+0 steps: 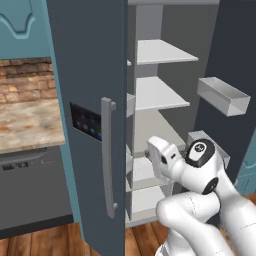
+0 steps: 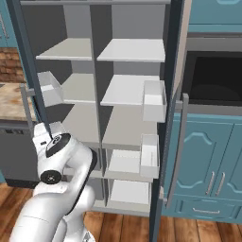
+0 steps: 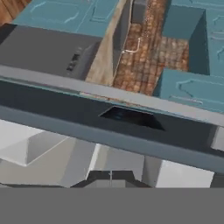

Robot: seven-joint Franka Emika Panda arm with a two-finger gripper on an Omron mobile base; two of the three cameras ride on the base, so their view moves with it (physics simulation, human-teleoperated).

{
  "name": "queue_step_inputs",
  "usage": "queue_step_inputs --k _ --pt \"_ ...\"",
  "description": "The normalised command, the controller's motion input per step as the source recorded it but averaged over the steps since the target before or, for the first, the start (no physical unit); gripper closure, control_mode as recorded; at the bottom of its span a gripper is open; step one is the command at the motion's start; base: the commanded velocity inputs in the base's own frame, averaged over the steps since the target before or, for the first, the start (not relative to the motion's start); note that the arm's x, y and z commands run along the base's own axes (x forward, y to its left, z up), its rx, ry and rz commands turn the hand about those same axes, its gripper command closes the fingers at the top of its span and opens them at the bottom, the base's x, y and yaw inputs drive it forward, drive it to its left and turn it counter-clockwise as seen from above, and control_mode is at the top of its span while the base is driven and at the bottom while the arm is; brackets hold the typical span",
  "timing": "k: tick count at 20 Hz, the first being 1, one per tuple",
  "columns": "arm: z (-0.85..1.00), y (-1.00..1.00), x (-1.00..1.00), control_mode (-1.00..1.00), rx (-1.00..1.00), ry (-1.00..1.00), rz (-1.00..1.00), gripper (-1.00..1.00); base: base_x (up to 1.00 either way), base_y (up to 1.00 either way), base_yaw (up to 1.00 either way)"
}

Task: Place one of the steaks on the plate and the other in the bowl. Then place the bowl in the fridge.

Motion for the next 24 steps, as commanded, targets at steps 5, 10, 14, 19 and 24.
queue_step_inputs --k 5,10,14,19,24 --pt "0.78 -0.14 0.00 -1.00 0.11 0.62 0.00 1.00 0.00 0.00 0.00" --pt "0.69 -0.27 0.00 -1.00 0.13 0.65 0.00 1.00 0.00 0.00 0.00" --pt "0.64 -0.09 0.00 -1.00 0.09 0.49 0.08 1.00 0.00 0.00 0.00" --pt "0.55 0.00 0.00 -1.00 0.05 0.39 0.23 1.00 0.00 0.00 0.00" --pt "0.54 -0.09 0.00 -1.00 0.09 0.29 0.34 1.00 0.00 0.00 0.00"
